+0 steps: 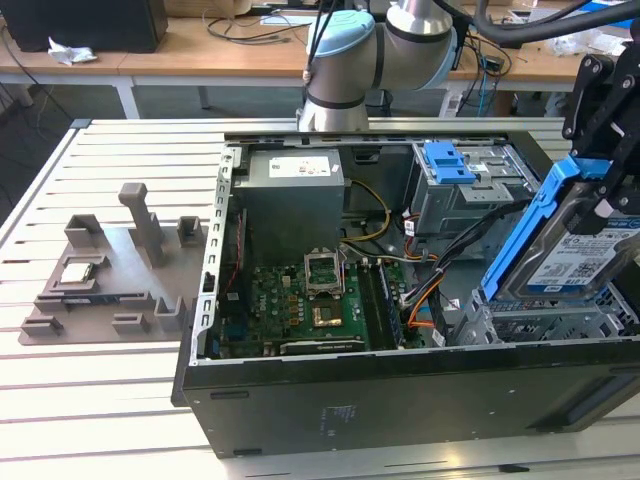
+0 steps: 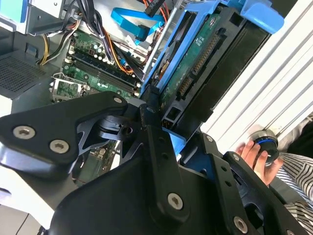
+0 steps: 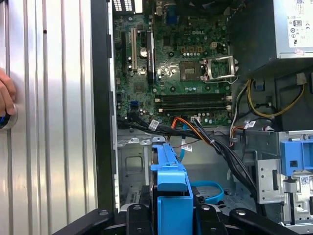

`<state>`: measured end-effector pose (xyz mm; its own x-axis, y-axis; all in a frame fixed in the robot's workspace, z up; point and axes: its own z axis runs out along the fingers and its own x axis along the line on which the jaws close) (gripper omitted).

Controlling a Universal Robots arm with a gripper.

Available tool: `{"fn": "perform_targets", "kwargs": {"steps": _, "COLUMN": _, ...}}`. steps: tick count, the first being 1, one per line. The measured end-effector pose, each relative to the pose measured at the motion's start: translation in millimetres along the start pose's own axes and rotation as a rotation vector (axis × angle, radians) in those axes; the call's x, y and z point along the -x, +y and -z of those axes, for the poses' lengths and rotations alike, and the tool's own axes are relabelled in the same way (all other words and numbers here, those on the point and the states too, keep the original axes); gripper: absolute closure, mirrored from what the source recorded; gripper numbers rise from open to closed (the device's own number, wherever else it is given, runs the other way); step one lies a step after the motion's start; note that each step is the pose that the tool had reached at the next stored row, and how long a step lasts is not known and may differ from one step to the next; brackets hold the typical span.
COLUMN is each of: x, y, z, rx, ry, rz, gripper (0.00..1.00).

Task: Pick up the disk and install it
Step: 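Insert the disk into the insertion slot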

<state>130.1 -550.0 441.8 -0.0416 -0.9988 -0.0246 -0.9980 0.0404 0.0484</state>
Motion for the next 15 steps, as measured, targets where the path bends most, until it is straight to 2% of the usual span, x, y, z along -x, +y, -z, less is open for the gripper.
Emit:
{"fn": "perform_targets", "kwargs": {"steps": 11, "x": 1.3, "y": -0.7, "z": -15.0, "rx": 0.0001, "ry": 0.0001, "rz": -0.001, "gripper": 0.63}}
{"fn": "perform_targets", "kwargs": {"steps": 15, "x": 1.2, "y": -0.8, "z": -16.9, "rx": 0.0001, "ry": 0.0002, "rz": -0.001, "gripper": 0.63}}
